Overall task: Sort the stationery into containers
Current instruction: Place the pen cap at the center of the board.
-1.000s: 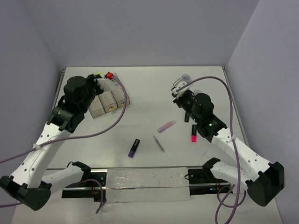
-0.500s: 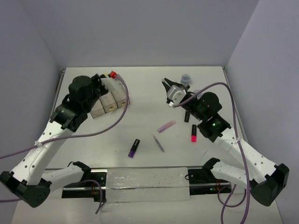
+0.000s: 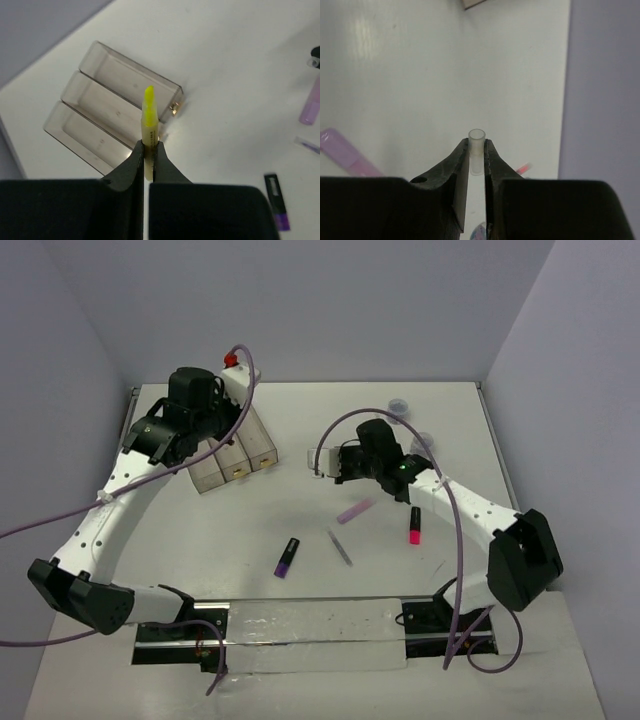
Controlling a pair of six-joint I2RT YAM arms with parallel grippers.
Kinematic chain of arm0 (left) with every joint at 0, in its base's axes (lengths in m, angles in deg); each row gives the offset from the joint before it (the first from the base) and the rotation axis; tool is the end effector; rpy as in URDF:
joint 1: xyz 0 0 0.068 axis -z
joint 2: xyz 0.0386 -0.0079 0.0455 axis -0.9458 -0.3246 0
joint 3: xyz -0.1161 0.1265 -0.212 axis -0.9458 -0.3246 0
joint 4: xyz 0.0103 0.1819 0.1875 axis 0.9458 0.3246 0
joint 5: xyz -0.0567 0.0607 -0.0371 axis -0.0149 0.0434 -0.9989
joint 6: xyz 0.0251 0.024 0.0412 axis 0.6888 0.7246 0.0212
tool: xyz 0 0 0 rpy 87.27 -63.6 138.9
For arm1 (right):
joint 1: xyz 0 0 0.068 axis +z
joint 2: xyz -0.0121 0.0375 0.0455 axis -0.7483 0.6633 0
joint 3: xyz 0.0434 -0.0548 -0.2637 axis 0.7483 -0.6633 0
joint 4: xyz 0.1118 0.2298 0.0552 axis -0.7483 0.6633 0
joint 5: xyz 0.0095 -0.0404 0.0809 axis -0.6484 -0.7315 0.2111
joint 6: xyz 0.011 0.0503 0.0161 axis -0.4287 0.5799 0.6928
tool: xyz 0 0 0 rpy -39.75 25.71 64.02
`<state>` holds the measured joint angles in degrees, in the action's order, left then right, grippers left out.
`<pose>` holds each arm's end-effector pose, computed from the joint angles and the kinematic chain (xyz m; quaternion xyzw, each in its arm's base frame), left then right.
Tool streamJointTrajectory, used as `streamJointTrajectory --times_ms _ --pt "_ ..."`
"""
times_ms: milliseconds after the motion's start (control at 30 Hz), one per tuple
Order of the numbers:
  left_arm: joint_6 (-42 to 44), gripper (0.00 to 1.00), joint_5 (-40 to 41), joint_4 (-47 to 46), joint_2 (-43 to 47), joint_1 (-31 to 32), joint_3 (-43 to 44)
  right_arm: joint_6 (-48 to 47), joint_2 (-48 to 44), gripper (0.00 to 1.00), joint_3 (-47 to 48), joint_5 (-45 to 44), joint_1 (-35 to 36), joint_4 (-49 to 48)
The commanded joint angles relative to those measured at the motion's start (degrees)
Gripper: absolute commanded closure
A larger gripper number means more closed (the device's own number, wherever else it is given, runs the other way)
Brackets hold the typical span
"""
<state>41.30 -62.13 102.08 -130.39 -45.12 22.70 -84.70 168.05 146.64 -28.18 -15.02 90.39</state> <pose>0.2546 -0.1235 0.4158 0.2878 0.8277 -0.0534 0.4788 0.2584 0.1828 0.2751 -0.7047 0.5207 -0.0020 0.4819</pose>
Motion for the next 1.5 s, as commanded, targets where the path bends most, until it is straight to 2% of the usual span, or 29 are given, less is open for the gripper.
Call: streamJointTrajectory --times_ms 0,133,233,367,533,733,1000,1167,1233,1467 --pt "-4.9 1.0 -3.6 3.6 -0.1 0.0 -0.9 -6.2 0.9 1.0 2.4 -0.2 -4.7 2.9" --pt "-4.9 1.0 -4.3 2.7 -1.5 -0.1 -1.8 -7.2 8.1 1.0 4.2 -1.9 -5.8 2.2" --pt "-5.8 1.0 -8.5 0.9 -1.6 -0.1 -4.0 -9.7 13.5 1.0 8.0 -0.8 -6.8 5.6" --pt "-6.8 1.0 -13.5 0.9 -5.0 -0.2 -4.0 -8.6 21.8 1.0 14.1 -4.0 -7.6 10.7" --pt "-5.9 1.0 -15.2 0.5 -7.5 -0.6 -3.6 -8.4 25.5 0.99 13.7 -3.2 -8.5 11.6" --pt "-6.0 1.0 -19.7 -1.5 -6.9 -2.7 -4.9 -8.3 30.2 0.88 16.3 -4.6 -9.3 16.0" --pt "-5.3 1.0 -21.1 -1.6 -6.4 -3.1 -6.2 -5.2 34.3 0.77 20.6 -5.0 -9.3 20.7" --pt "-4.2 1.0 -20.5 -0.8 -6.4 -3.1 -4.5 -5.7 34.3 0.64 21.5 -6.1 -9.2 22.3" --pt "-4.1 1.0 -20.2 -0.8 -6.7 -3.2 -4.1 -6.0 34.3 0.56 21.6 -6.7 -9.1 22.6" --pt "-3.5 1.0 -19.9 -0.7 -6.7 -3.3 -3.7 -6.4 34.2 0.55 21.6 -6.8 -9.1 23.0"
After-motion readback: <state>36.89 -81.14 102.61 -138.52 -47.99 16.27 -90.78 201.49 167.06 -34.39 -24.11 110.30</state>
